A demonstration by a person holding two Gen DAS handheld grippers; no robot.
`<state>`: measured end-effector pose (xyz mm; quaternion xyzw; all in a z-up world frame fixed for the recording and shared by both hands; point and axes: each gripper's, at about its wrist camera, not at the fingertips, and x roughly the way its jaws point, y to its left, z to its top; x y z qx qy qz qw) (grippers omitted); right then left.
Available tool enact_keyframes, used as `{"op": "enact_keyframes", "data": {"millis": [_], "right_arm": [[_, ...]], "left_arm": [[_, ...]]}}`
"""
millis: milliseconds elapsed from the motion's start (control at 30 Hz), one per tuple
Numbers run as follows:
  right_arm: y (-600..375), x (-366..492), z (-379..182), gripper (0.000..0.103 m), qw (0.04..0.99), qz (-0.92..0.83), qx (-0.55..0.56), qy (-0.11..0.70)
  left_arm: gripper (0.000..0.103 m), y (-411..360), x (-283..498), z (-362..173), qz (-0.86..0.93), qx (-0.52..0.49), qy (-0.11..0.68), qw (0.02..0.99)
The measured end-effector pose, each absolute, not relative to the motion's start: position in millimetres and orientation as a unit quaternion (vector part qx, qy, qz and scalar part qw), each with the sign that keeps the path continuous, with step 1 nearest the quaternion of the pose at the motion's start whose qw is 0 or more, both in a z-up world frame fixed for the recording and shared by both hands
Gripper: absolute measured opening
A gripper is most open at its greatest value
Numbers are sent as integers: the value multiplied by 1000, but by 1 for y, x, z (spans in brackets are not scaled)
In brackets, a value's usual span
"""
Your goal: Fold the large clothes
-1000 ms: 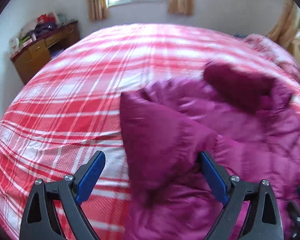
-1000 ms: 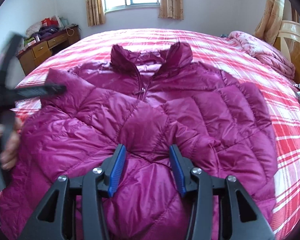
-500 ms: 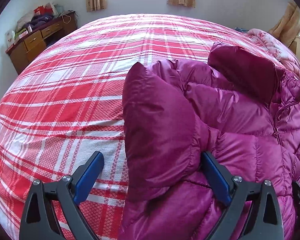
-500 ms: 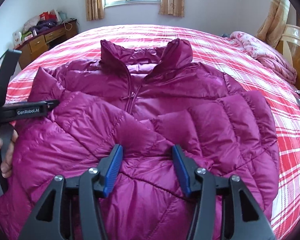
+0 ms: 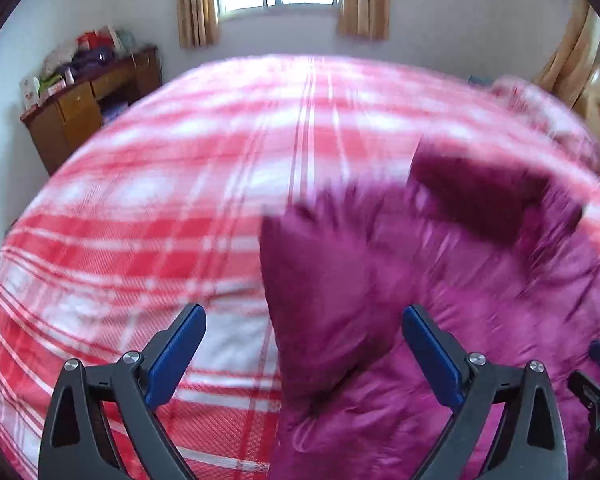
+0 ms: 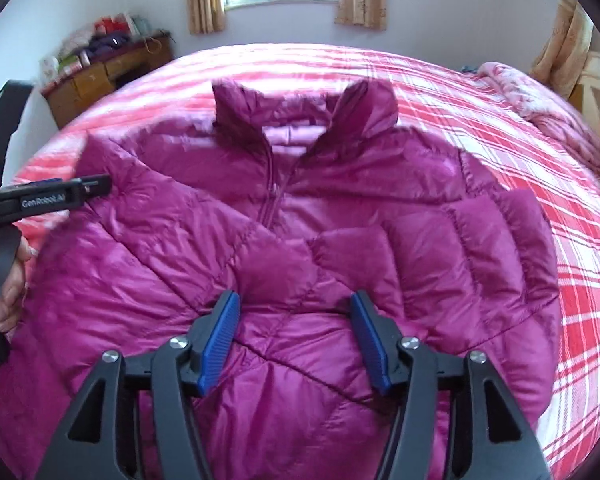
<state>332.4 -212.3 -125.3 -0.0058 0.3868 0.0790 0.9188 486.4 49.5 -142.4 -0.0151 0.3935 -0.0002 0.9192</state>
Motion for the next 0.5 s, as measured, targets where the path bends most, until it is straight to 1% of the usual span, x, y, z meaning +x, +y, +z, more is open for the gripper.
{"op": "enact_keyframes", "data": {"millis": [33,67,167,267,433,500], "right_arm": [[-220,333,-115,75,924,77,3,374],[-224,335,-107,81,928,74,7,366],[-238,355,-80,82,933,61,19,354],[-244,386,-63,82,932,52,6,358],[-258,444,-57,86,924,38,22,379],[-262,463,-58,86,919,35,29,392]], "left_arm": [[99,50,488,-131,-8,-24,383,923],[99,48,492,-122,-14,-31,379,925],[99,35,516,-104,-34,-43,377,924],[99,12,544,-96,-36,-20,374,926],[99,-14,587,-90,-33,-20,378,925],[99,-28,604,-94,-44,-9,391,919]]}}
